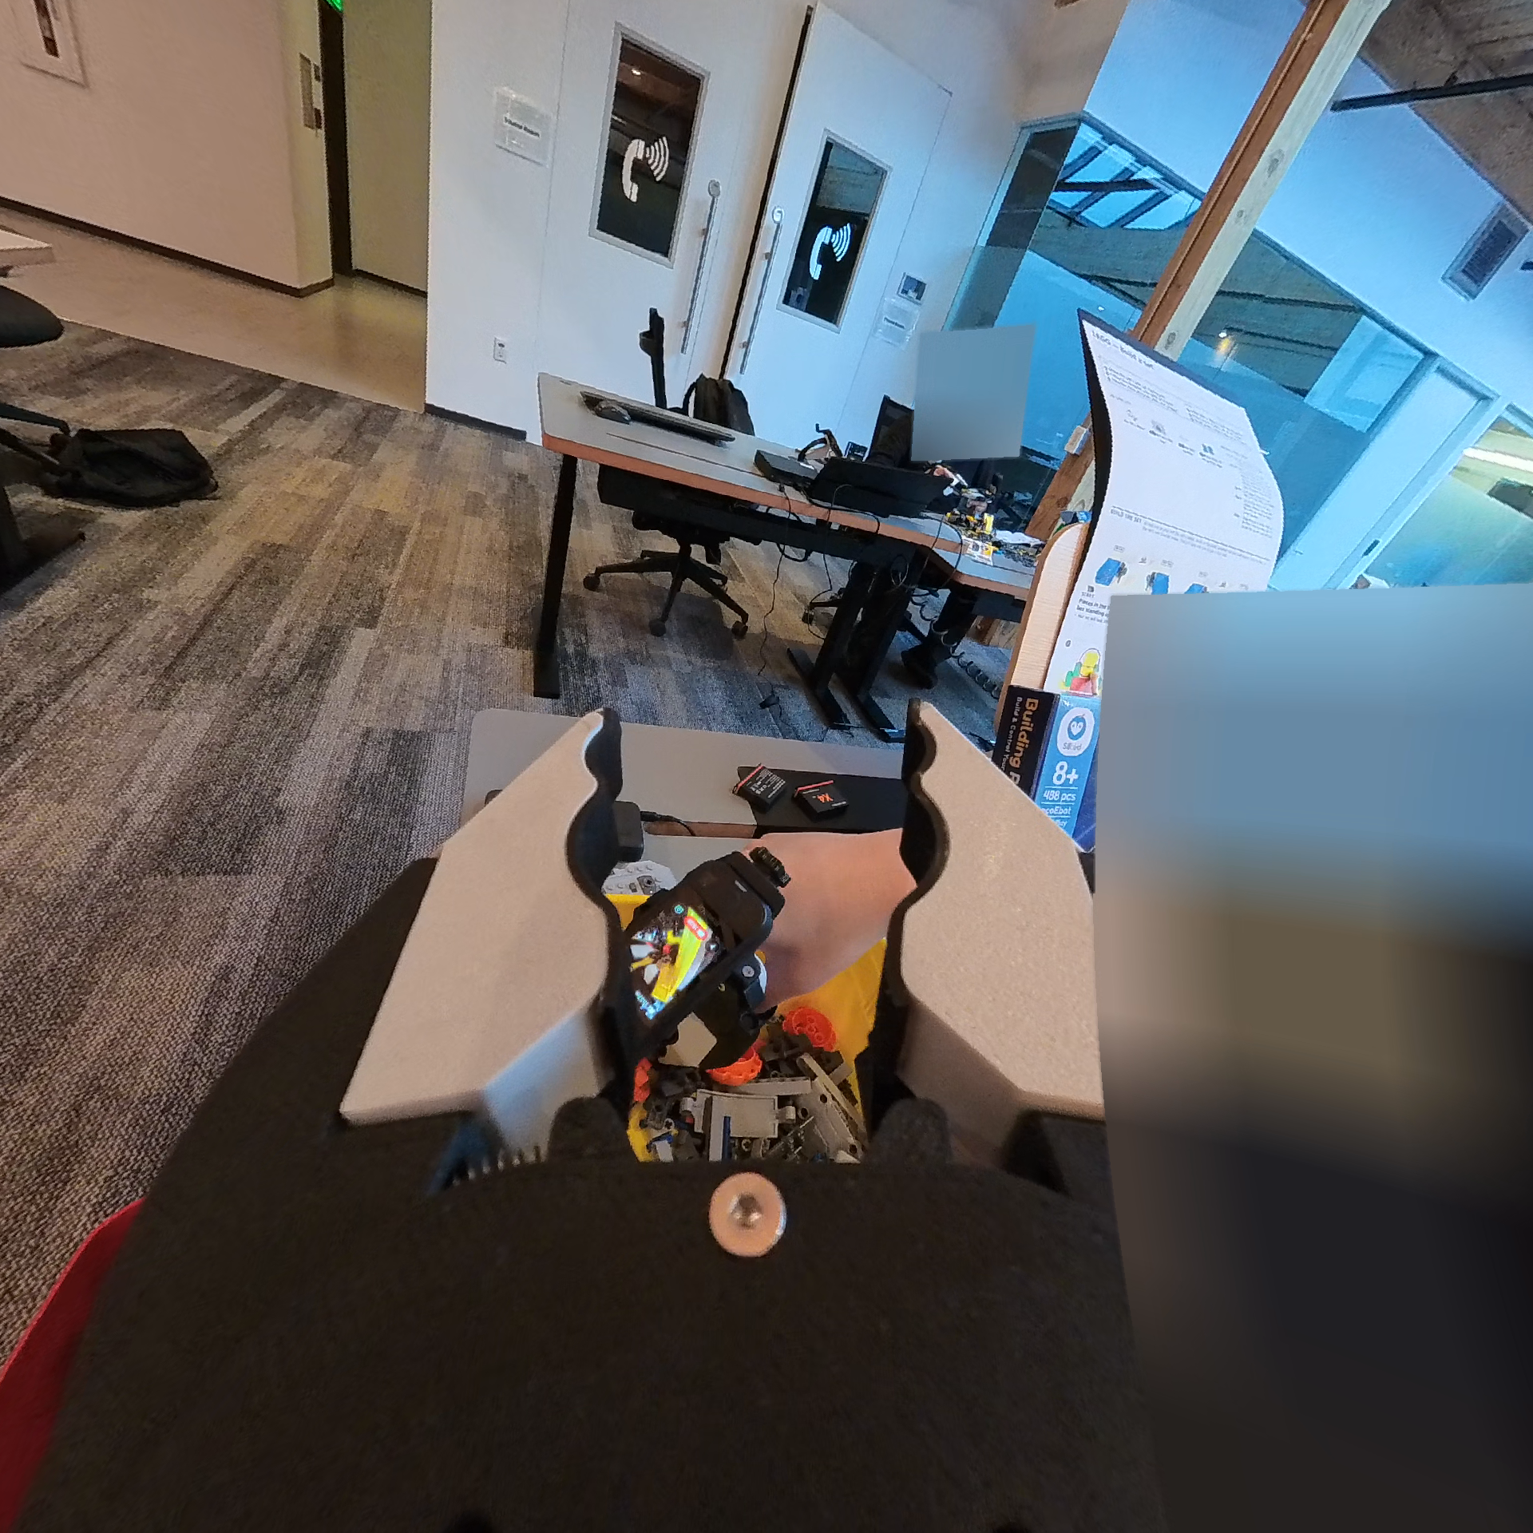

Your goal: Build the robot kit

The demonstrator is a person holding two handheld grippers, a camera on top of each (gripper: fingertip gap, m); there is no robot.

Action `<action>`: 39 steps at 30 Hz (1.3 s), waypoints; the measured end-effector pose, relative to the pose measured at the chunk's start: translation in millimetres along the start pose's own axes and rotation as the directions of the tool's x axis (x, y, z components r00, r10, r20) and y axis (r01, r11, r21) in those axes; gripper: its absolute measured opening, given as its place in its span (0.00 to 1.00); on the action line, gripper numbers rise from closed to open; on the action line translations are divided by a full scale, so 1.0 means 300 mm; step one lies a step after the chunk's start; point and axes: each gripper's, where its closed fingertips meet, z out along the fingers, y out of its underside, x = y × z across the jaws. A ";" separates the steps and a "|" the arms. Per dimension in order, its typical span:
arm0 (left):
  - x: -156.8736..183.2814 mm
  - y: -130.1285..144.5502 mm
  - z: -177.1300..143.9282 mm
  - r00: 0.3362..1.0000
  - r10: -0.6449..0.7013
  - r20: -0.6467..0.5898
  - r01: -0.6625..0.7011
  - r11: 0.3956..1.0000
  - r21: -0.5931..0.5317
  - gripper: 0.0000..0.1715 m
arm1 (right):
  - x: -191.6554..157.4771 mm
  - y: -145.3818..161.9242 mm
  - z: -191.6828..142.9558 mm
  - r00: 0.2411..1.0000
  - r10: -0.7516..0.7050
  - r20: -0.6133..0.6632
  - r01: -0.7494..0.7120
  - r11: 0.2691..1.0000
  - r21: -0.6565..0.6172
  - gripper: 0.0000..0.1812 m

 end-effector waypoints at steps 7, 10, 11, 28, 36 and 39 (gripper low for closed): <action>-0.017 -0.005 -0.011 1.000 -0.008 0.012 0.008 1.000 0.010 0.38 | 0.012 -0.016 -0.096 0.999 0.007 -0.053 -0.001 0.995 0.100 0.03; -0.027 -0.014 -0.020 1.000 -0.019 0.015 0.018 0.999 0.026 0.38 | -0.025 0.016 -0.254 0.993 0.100 -0.056 -0.083 0.965 0.247 0.03; -0.028 -0.019 -0.021 1.000 -0.024 0.015 0.023 0.999 0.036 0.38 | -0.044 0.059 -0.311 0.988 0.137 -0.075 -0.110 0.952 0.285 0.03; 0.191 0.044 0.119 0.993 0.080 -0.092 -0.083 0.996 -0.030 0.40 | -1.053 1.090 -0.125 0.339 0.939 0.053 -0.892 0.303 0.336 0.03; 0.204 0.070 0.171 0.993 0.089 -0.079 -0.093 0.994 -0.050 0.40 | -1.139 1.126 -0.039 0.387 0.918 0.085 -0.899 0.355 0.256 0.03; 0.209 0.077 0.175 0.992 0.097 -0.080 -0.102 0.993 -0.059 0.40 | -1.159 1.135 -0.018 0.412 0.909 0.059 -0.894 0.391 0.219 0.03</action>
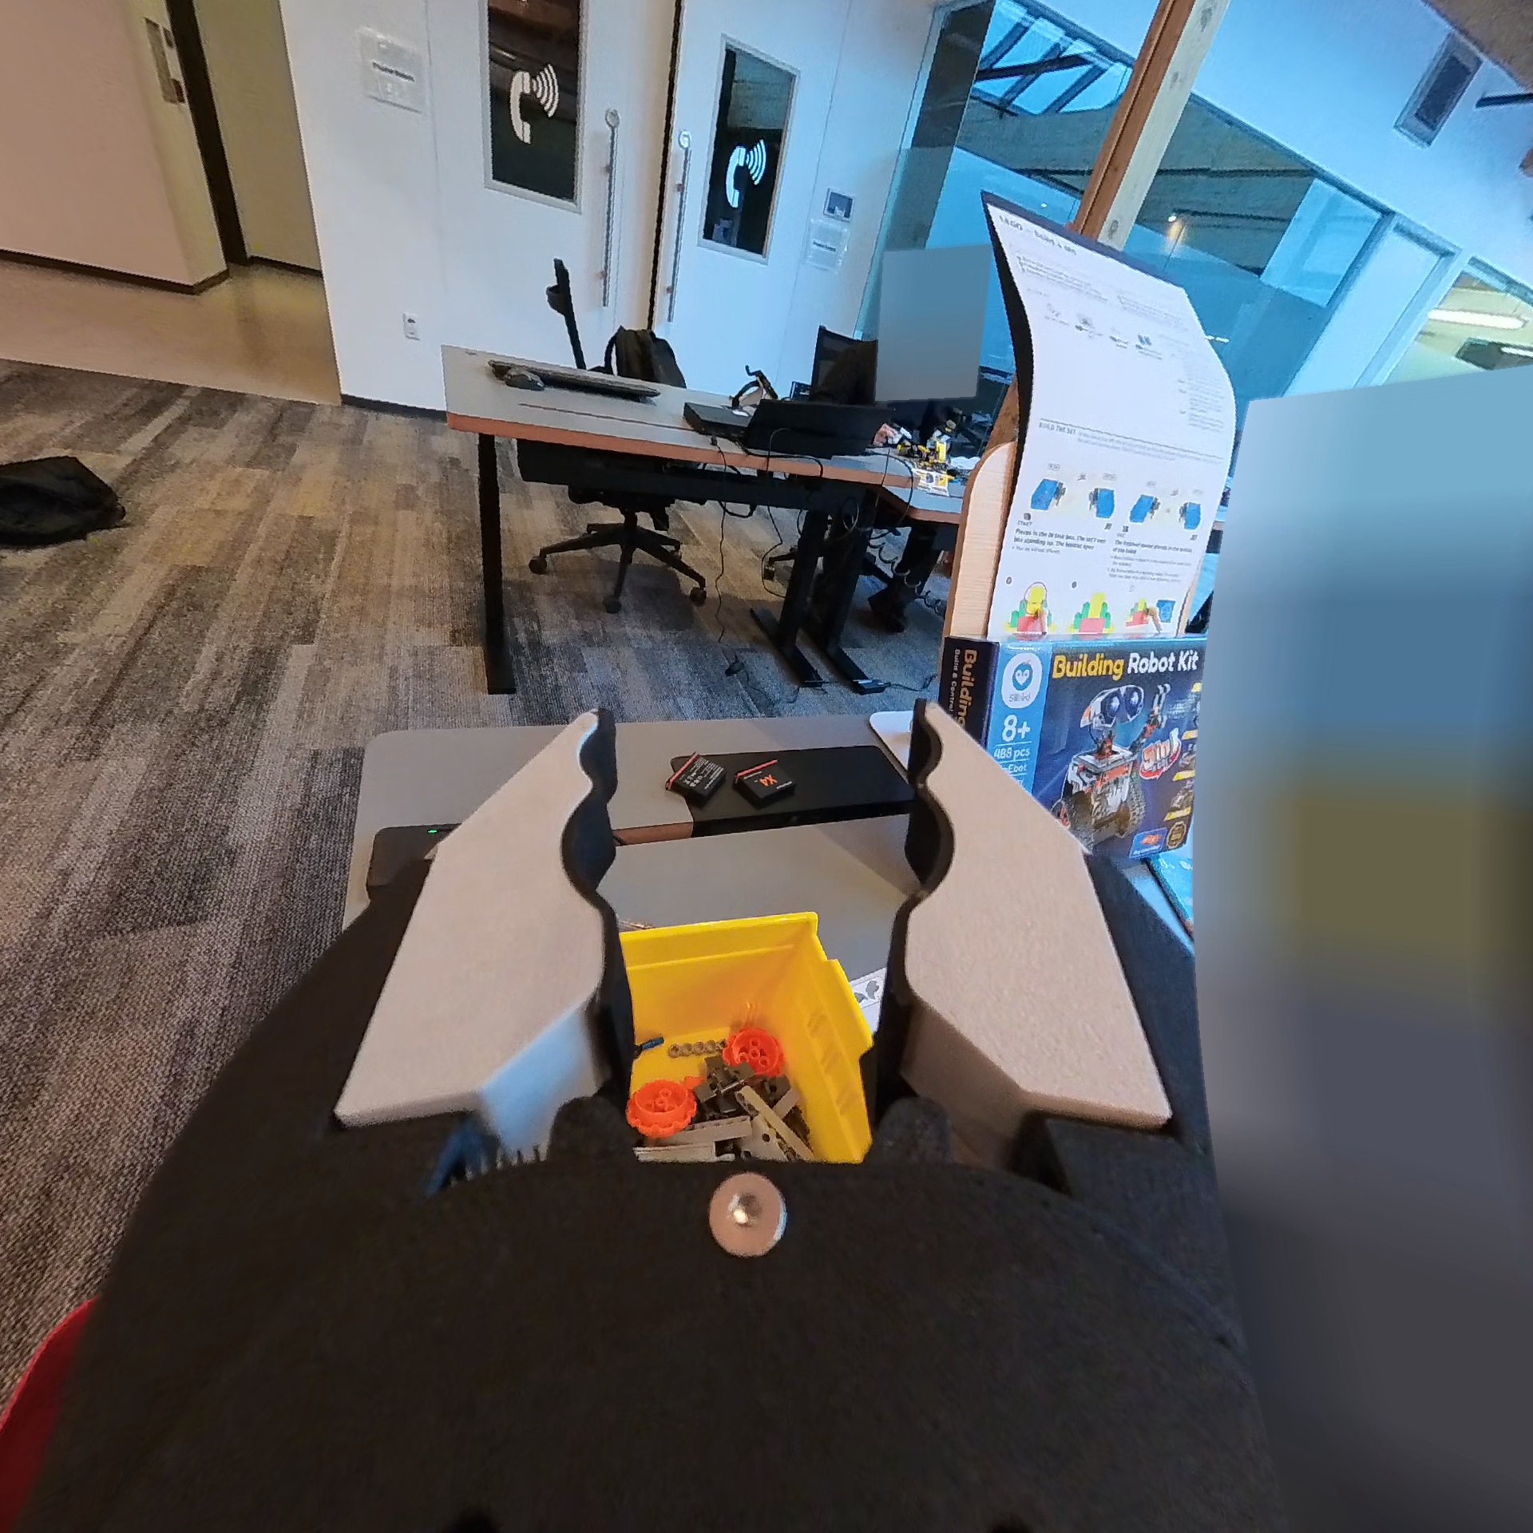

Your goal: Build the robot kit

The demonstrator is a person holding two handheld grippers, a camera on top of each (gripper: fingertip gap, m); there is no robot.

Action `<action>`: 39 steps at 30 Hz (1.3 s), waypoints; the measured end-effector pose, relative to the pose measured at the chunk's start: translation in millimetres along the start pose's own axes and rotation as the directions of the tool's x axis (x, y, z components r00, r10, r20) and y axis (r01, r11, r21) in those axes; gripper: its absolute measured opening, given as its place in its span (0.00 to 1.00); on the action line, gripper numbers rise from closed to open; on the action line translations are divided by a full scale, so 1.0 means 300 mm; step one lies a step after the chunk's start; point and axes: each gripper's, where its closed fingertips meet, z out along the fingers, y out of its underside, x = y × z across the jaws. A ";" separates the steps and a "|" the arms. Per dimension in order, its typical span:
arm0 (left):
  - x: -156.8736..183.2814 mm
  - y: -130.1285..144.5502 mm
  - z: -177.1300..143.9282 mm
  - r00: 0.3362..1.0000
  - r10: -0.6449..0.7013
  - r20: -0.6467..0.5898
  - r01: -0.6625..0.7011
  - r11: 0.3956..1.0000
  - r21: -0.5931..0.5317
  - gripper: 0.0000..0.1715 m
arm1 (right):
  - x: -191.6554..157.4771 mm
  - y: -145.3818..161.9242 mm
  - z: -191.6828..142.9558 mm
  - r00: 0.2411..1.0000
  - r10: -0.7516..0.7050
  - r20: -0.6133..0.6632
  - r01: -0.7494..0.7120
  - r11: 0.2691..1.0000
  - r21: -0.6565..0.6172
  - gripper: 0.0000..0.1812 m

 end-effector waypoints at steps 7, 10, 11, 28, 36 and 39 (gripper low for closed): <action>-0.003 -0.009 -0.013 1.000 -0.001 0.001 0.001 1.000 0.014 0.40 | -0.006 0.008 0.015 1.000 -0.007 0.005 0.007 1.000 -0.015 0.03; -0.001 -0.007 -0.012 1.000 0.003 0.002 -0.003 1.000 0.010 0.39 | -0.006 0.005 0.015 1.000 -0.015 0.002 0.015 1.000 -0.009 0.03; 0.001 -0.005 -0.011 1.000 0.005 0.002 -0.005 1.000 0.008 0.39 | -0.007 0.005 0.015 1.000 -0.018 0.003 0.018 1.000 -0.008 0.03; 0.004 0.008 -0.005 1.000 0.008 -0.010 -0.008 1.000 -0.016 0.39 | -0.031 -0.009 0.016 0.998 -0.043 0.055 0.040 0.998 0.048 0.10; -0.005 -0.013 -0.036 1.000 -0.003 -0.015 0.003 1.000 0.013 0.39 | 0.022 -0.005 -0.114 0.996 -0.028 -0.090 0.038 0.993 0.112 0.11; -0.031 -0.025 -0.062 1.000 -0.015 0.000 0.015 0.999 0.028 0.40 | 0.039 -0.050 -0.177 0.993 -0.009 -0.122 0.035 0.977 0.212 0.11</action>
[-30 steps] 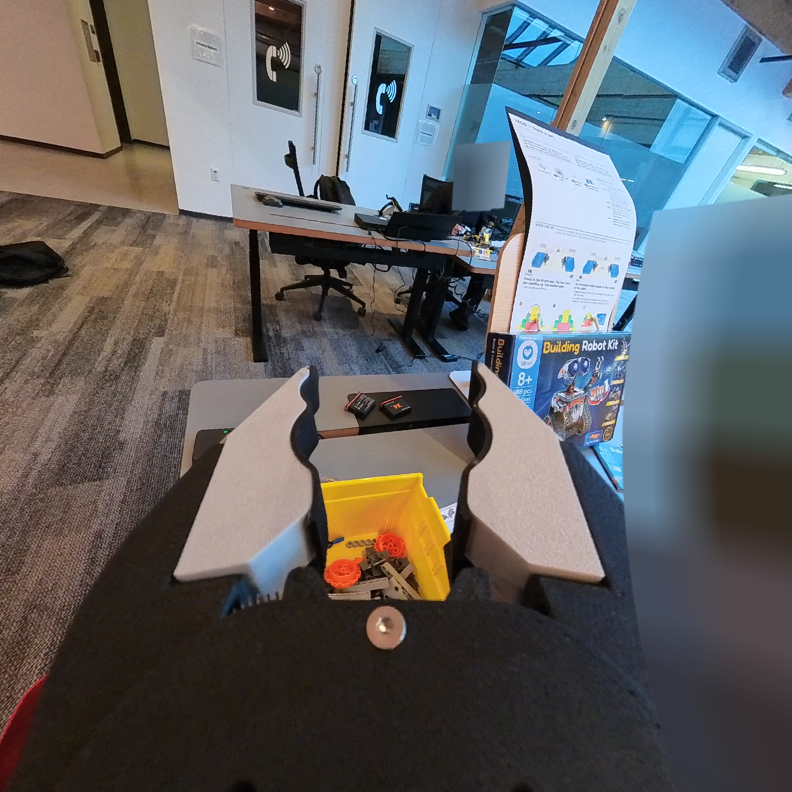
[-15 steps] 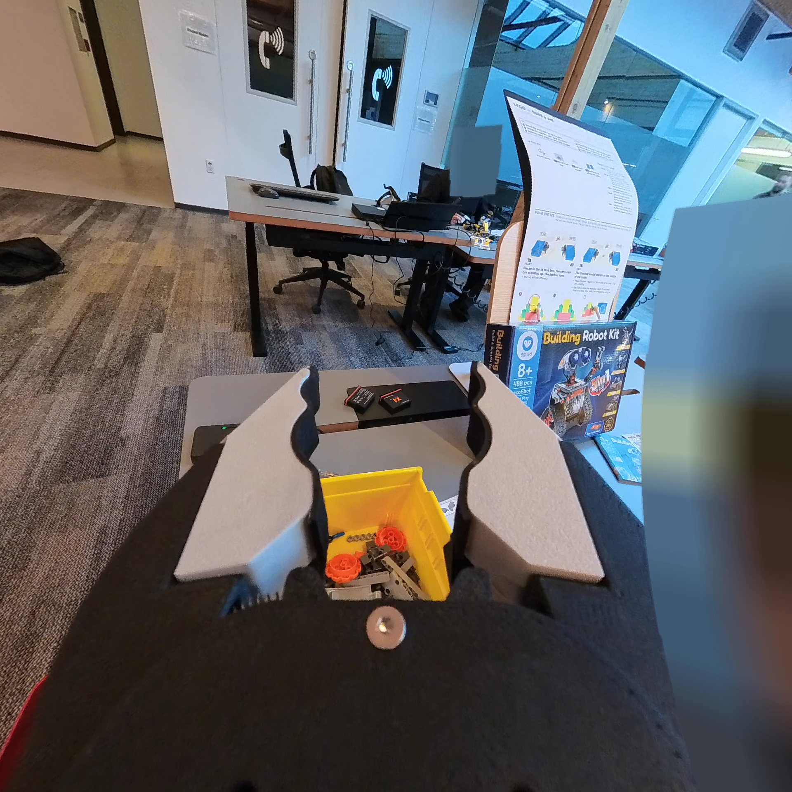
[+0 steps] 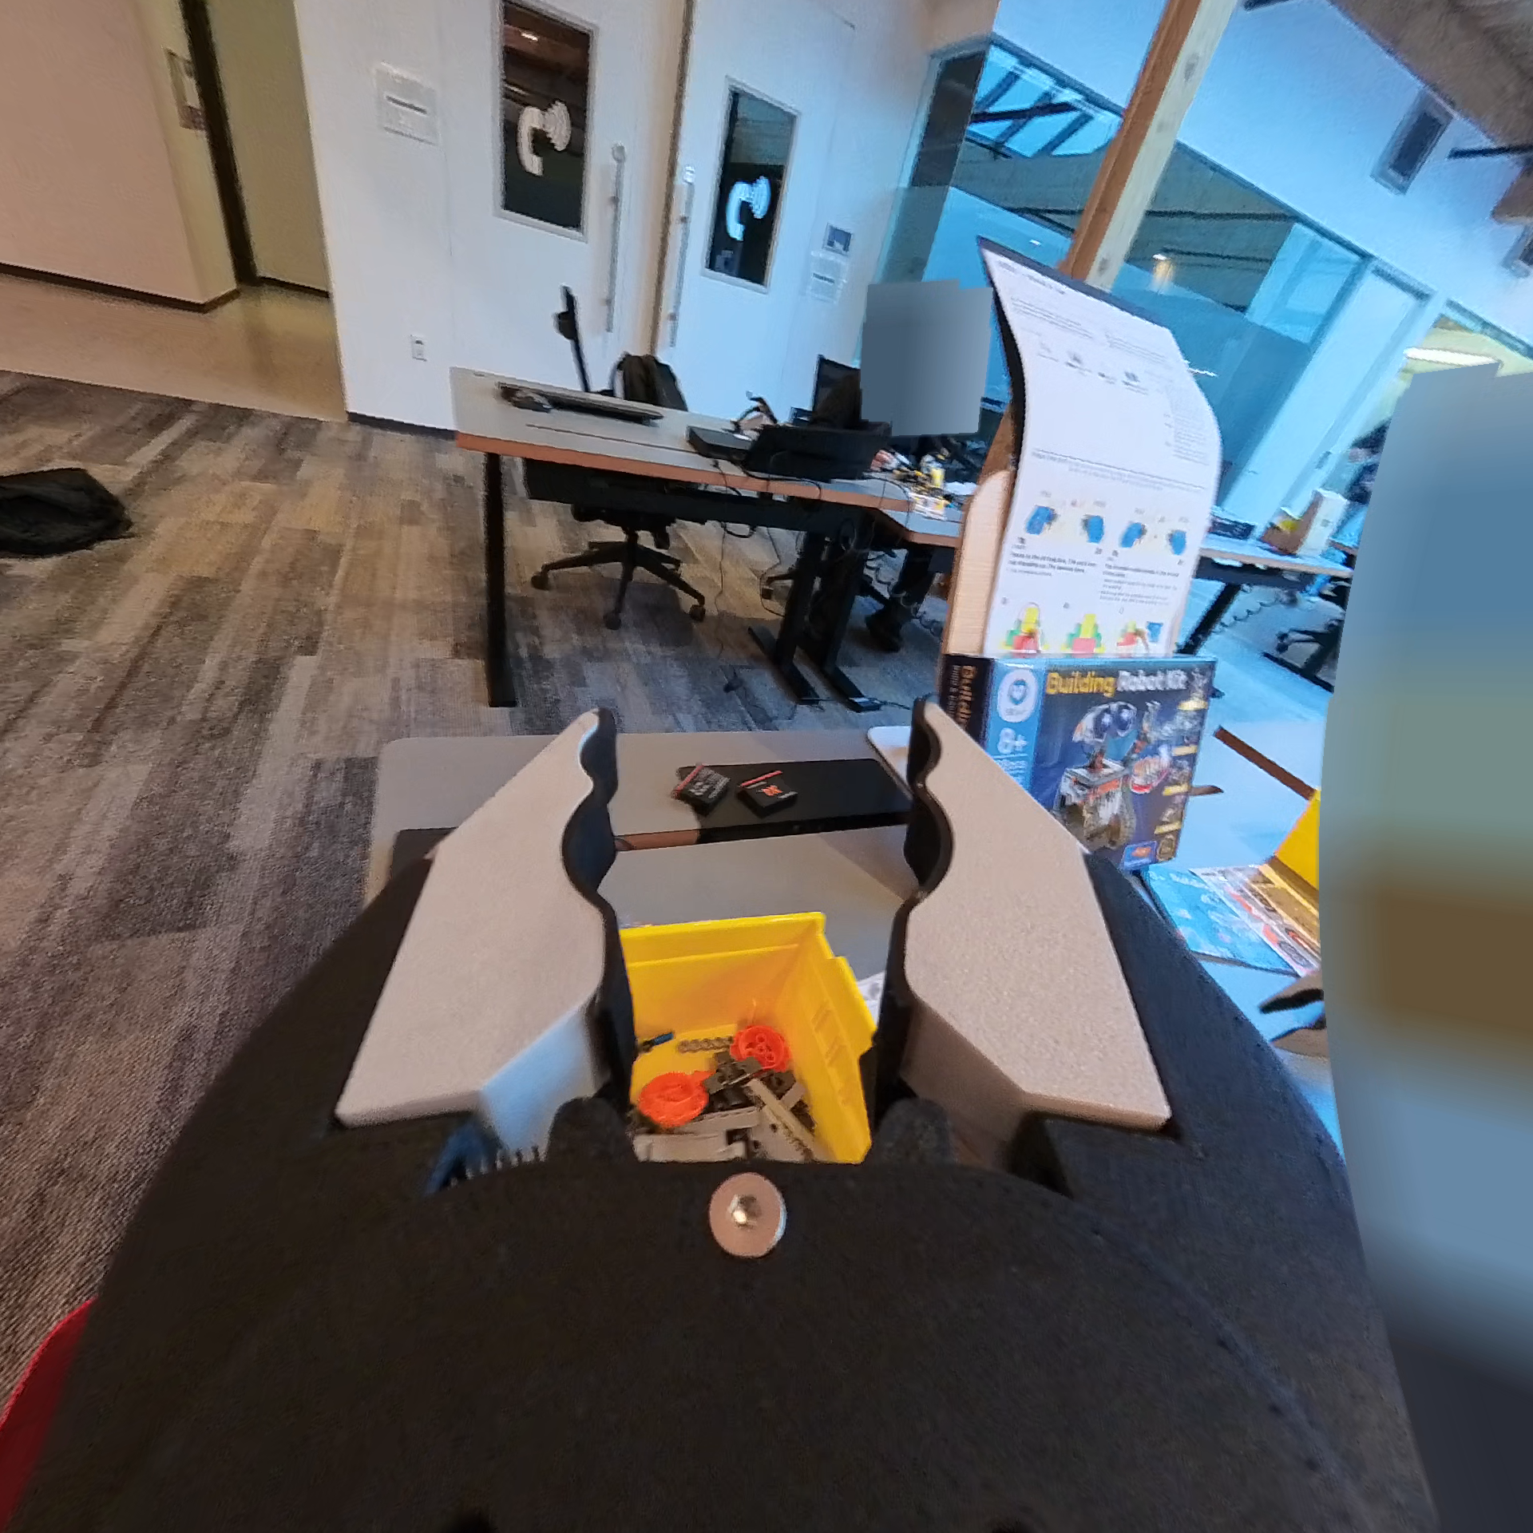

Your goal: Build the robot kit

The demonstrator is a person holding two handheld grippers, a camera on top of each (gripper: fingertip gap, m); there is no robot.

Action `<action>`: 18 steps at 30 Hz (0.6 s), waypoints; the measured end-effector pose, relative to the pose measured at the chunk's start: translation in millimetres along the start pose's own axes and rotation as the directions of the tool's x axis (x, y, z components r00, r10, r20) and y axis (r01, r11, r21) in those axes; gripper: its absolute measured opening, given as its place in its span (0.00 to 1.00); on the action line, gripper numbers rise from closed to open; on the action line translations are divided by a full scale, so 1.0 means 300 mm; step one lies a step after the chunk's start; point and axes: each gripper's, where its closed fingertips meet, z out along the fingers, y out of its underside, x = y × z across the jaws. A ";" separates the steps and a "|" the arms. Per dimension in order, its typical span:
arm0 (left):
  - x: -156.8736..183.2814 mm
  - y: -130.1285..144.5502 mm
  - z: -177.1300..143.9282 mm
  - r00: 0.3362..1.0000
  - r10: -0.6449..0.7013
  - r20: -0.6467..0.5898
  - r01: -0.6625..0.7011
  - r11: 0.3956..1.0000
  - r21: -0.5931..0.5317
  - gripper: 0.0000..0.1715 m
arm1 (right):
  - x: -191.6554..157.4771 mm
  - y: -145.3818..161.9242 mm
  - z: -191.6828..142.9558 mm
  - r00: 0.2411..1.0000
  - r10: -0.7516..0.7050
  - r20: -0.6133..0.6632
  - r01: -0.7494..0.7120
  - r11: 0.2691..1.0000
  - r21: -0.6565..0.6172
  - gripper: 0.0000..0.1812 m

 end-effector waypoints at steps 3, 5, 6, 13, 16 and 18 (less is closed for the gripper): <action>-0.068 -0.004 -0.039 0.998 -0.012 0.069 0.012 1.000 -0.001 0.40 | -0.015 -0.125 -0.038 1.000 -0.002 0.025 -0.001 0.990 0.144 0.12; -0.130 -0.003 -0.074 0.990 -0.019 0.140 0.019 1.000 -0.005 0.40 | -0.062 -0.242 -0.053 0.995 -0.040 0.089 0.018 0.971 0.237 0.13; -0.161 -0.002 -0.093 0.984 -0.023 0.175 0.024 1.000 -0.007 0.40 | -0.095 -0.307 -0.055 0.989 -0.067 0.134 0.028 0.960 0.277 0.13; -0.251 0.021 -0.115 0.971 -0.063 0.229 0.072 0.997 -0.032 0.40 | -0.333 -0.800 0.029 0.877 -0.360 0.318 0.206 0.880 0.427 0.16; -0.245 0.034 -0.105 0.975 -0.055 0.213 0.069 0.996 -0.058 0.40 | -0.455 -1.011 0.085 0.798 -0.485 0.356 0.296 0.832 0.470 0.14; -0.247 0.025 -0.115 0.976 -0.062 0.208 0.072 0.997 -0.041 0.40 | -0.529 -1.126 0.161 0.754 -0.543 0.369 0.362 0.814 0.455 0.13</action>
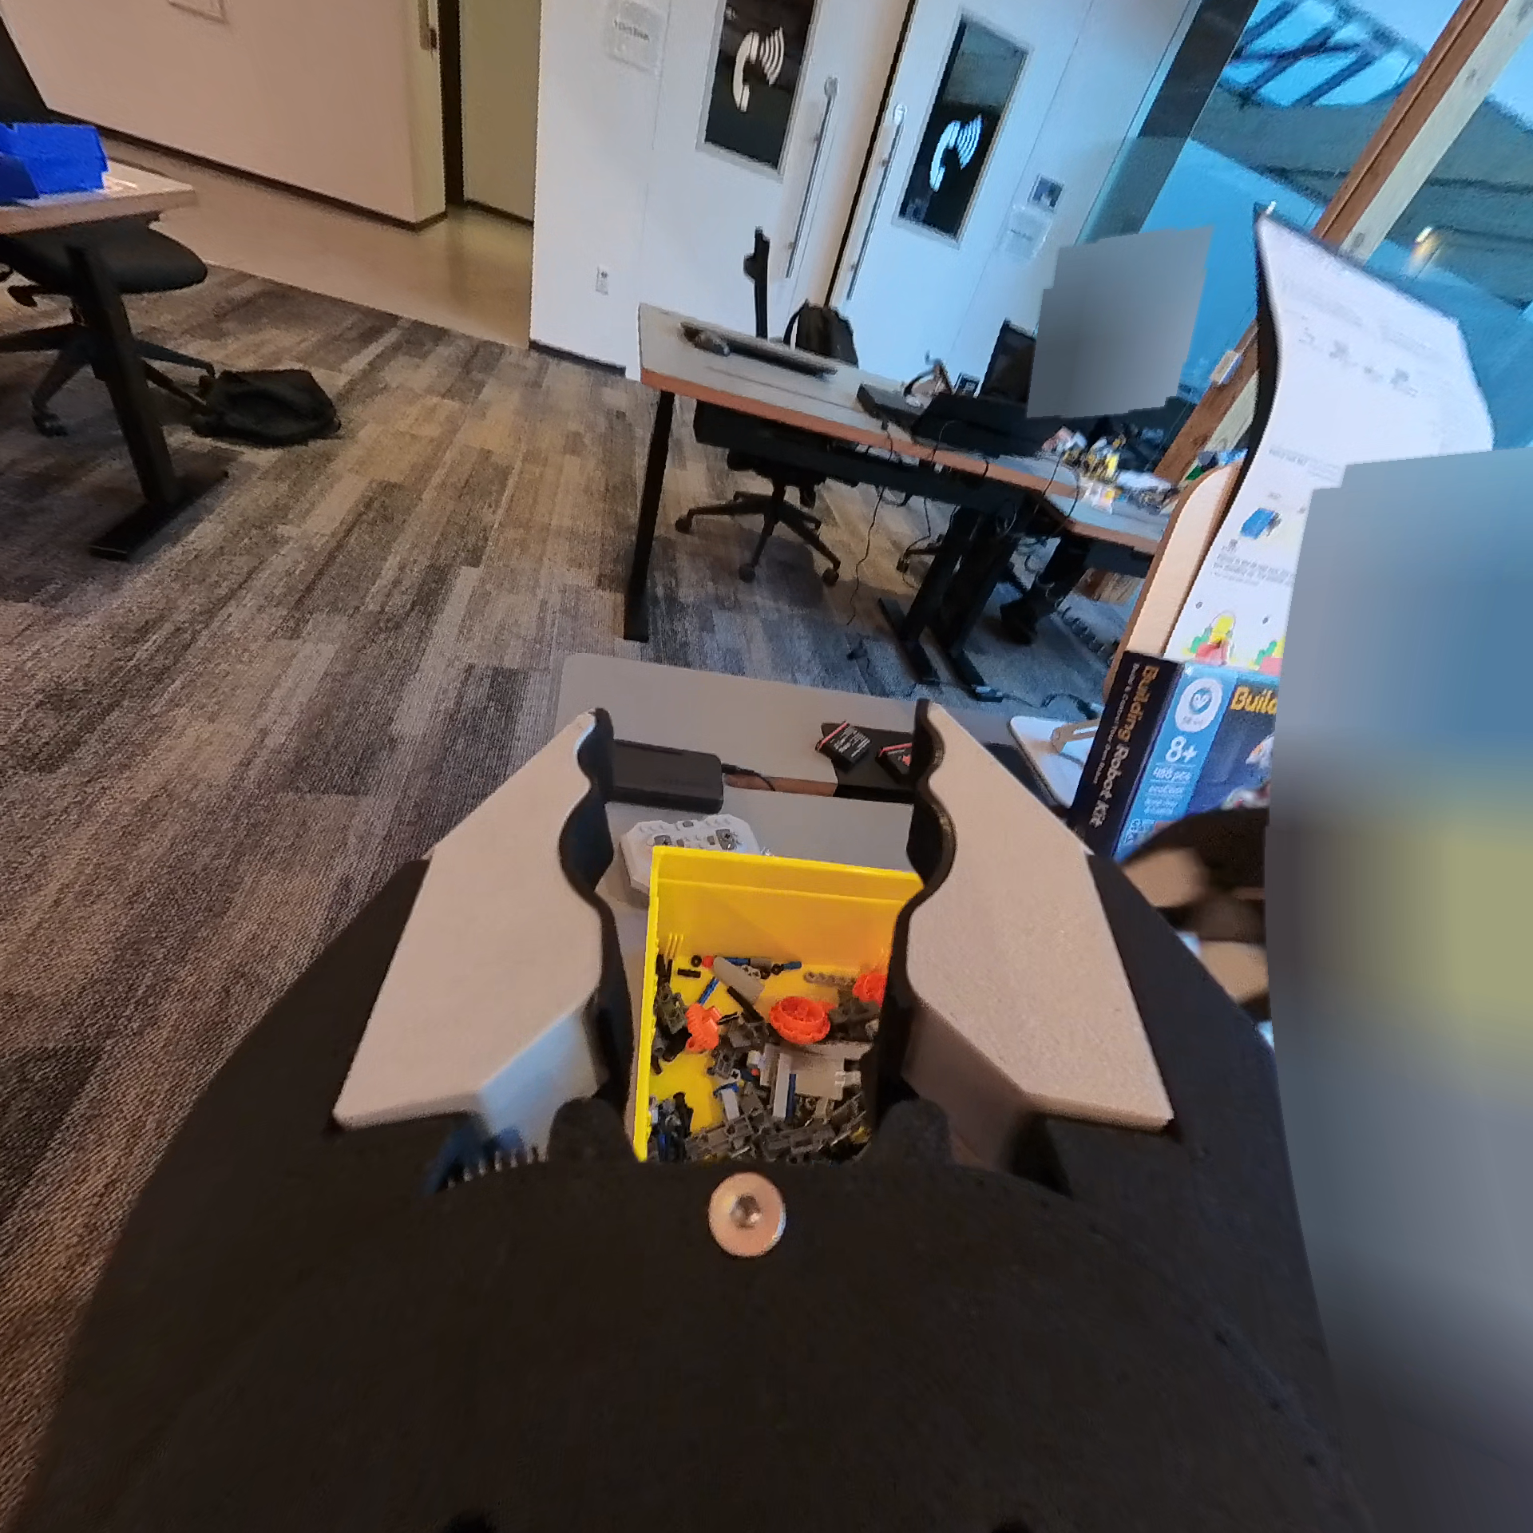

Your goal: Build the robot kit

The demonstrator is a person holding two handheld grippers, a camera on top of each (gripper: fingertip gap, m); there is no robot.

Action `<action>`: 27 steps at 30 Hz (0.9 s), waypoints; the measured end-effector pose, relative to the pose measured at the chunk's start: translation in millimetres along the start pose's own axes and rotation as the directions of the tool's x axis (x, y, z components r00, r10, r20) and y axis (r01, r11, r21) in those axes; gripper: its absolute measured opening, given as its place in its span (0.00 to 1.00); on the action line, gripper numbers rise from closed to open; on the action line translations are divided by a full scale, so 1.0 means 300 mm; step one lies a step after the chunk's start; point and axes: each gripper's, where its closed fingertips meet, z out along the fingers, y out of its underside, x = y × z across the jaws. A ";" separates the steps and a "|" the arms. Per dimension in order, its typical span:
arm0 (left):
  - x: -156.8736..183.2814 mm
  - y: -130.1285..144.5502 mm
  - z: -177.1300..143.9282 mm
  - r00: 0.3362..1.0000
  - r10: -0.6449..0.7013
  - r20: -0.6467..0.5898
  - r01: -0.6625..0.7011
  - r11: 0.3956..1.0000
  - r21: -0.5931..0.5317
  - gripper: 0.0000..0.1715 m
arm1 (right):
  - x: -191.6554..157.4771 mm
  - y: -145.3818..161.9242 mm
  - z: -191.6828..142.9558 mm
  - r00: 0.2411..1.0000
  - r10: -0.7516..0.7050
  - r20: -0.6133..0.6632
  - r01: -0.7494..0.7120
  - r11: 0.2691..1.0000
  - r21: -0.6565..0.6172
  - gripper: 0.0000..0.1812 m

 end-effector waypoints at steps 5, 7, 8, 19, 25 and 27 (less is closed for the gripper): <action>-0.023 -0.036 -0.045 0.999 -0.036 -0.007 0.037 0.997 0.067 0.40 | 0.117 -0.099 0.324 0.994 -0.101 0.043 0.107 0.979 -0.173 0.13; -0.029 -0.042 -0.056 0.999 -0.041 -0.010 0.041 0.996 0.078 0.40 | 0.160 -0.105 0.428 0.992 -0.113 0.048 0.121 0.964 -0.238 0.14; -0.032 -0.044 -0.059 0.999 -0.042 -0.010 0.043 0.996 0.081 0.40 | 0.173 -0.105 0.472 0.994 -0.088 0.056 0.100 0.960 -0.261 0.14; -0.002 -0.045 -0.060 0.997 -0.041 -0.062 0.045 0.996 0.078 0.40 | 0.218 -0.010 0.662 0.992 0.119 -0.034 -0.122 0.897 -0.424 0.20; 0.000 -0.042 -0.056 0.997 -0.041 -0.067 0.046 0.996 0.072 0.39 | 0.202 0.015 0.625 0.994 0.105 -0.007 -0.096 0.878 -0.468 0.14; -0.002 -0.042 -0.057 0.997 -0.044 -0.068 0.049 0.996 0.073 0.39 | 0.176 0.023 0.589 0.991 0.134 0.022 -0.108 0.876 -0.470 0.14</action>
